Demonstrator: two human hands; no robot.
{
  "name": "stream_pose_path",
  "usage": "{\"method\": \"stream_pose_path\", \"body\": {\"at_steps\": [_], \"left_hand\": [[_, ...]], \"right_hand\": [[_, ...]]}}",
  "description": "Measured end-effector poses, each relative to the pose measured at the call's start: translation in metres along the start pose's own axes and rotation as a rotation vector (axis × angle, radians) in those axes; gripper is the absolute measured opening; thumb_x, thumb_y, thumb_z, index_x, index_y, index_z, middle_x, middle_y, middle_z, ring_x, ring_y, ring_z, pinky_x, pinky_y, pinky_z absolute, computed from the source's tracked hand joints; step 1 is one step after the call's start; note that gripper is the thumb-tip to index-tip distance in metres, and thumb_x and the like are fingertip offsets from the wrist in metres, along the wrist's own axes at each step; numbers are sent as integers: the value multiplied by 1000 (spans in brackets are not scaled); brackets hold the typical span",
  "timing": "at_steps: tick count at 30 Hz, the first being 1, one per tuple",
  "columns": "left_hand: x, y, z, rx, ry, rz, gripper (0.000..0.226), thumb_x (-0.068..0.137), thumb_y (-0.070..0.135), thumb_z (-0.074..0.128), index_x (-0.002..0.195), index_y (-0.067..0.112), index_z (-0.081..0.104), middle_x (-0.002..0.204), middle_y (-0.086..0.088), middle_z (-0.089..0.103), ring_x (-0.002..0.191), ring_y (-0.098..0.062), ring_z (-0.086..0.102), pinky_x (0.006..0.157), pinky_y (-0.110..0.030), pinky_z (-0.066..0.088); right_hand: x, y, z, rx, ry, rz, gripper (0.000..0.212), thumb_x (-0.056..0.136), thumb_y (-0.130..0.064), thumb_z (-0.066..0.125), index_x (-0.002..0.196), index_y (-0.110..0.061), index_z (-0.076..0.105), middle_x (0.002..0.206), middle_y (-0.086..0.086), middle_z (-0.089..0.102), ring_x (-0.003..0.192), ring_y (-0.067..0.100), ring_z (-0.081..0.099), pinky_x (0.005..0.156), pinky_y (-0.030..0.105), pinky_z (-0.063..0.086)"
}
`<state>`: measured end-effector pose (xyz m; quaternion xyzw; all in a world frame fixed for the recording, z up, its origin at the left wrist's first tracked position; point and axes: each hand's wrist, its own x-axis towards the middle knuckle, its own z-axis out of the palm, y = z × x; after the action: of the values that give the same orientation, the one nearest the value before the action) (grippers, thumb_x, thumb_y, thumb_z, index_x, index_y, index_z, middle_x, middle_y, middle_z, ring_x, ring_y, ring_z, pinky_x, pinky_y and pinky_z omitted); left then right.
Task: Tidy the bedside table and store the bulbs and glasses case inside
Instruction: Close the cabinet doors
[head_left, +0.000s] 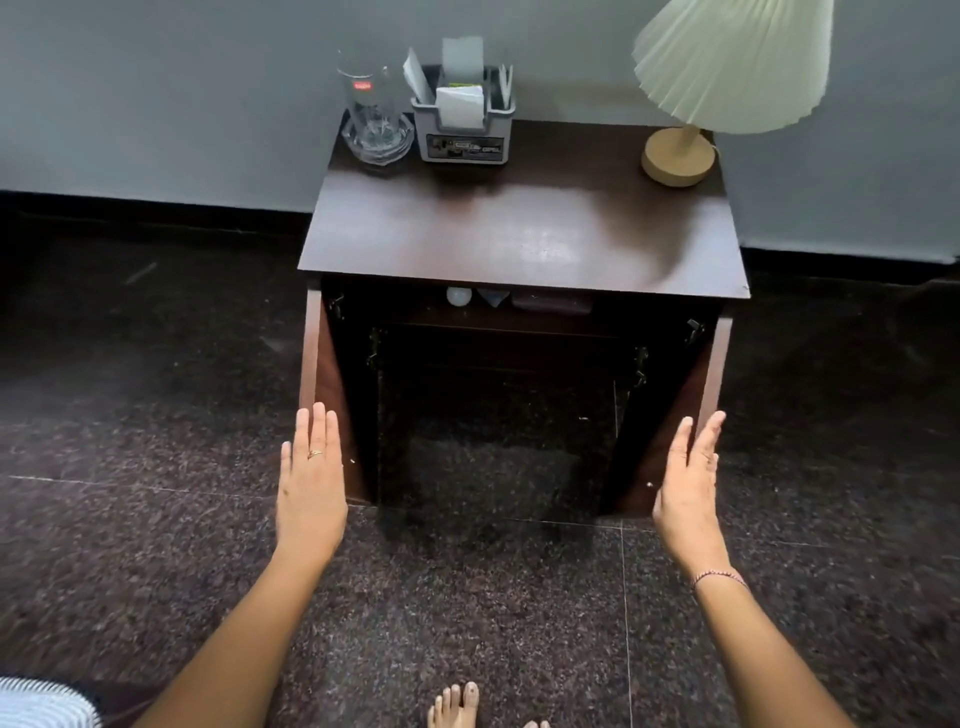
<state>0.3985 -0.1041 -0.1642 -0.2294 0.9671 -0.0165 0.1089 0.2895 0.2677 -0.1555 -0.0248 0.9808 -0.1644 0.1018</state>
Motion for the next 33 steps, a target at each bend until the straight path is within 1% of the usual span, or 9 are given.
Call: {"method": "stream_pose_path", "body": {"at_steps": [5,7,9,12,15,20,27,31,33], "left_hand": [[-2,12,-3,-124,14,-35,83,92,-4,49,147,6,-11,156,-11,-17,147,-29,-2,117,-44,26],[-6,24,-8,-345,53,-122,95,86,-13,49,147,16,-19,154,-4,-27,144,-35,16,102,-42,46],[-6,38,-13,-550,100,-259,95,87,-12,45,146,22,-20,153,3,-31,135,-38,36,80,-39,53],[-1,58,-13,-756,90,-501,78,94,0,42,149,19,-11,159,-8,10,128,-37,45,88,-43,46],[3,74,-15,-856,44,-597,62,97,9,41,150,14,10,140,-18,46,120,-37,49,94,-45,41],[9,90,-18,-765,9,-594,40,95,12,42,133,2,34,123,-26,57,109,-44,55,90,-48,43],[15,96,-23,-716,-142,-540,24,97,15,37,113,-1,32,116,-31,57,104,-45,56,73,-41,37],[22,109,-34,-735,-229,-489,30,96,14,40,118,-4,29,124,-30,51,112,-42,53,84,-43,42],[25,117,-38,-738,-254,-438,33,96,15,43,118,-5,28,126,-30,50,113,-42,52,85,-42,41]], "right_hand": [[4,-29,10,291,91,81,82,87,16,40,148,-5,-10,151,6,-36,146,26,-5,109,21,31],[8,-40,11,367,130,155,77,90,11,38,148,-2,-10,155,6,-28,145,22,6,82,-2,37],[12,-48,14,455,146,253,72,92,9,36,148,-1,-9,157,7,-20,144,21,12,77,-9,31],[14,-49,15,553,95,428,69,95,-1,38,148,-4,-8,159,16,2,142,29,20,104,18,28],[14,-48,13,619,36,508,67,95,-5,39,150,-12,2,154,16,24,135,34,35,106,39,34],[20,-44,11,620,-34,559,56,94,-9,41,145,-8,18,142,17,42,127,38,42,106,42,33],[24,-42,9,623,-184,501,34,96,-17,41,123,-1,28,122,22,52,88,26,51,73,33,37],[32,-48,7,621,-292,414,47,97,-30,46,127,2,27,115,16,53,76,12,52,57,23,38],[38,-55,4,632,-342,408,64,96,-37,46,135,6,19,116,15,52,89,17,55,65,24,43]]}}
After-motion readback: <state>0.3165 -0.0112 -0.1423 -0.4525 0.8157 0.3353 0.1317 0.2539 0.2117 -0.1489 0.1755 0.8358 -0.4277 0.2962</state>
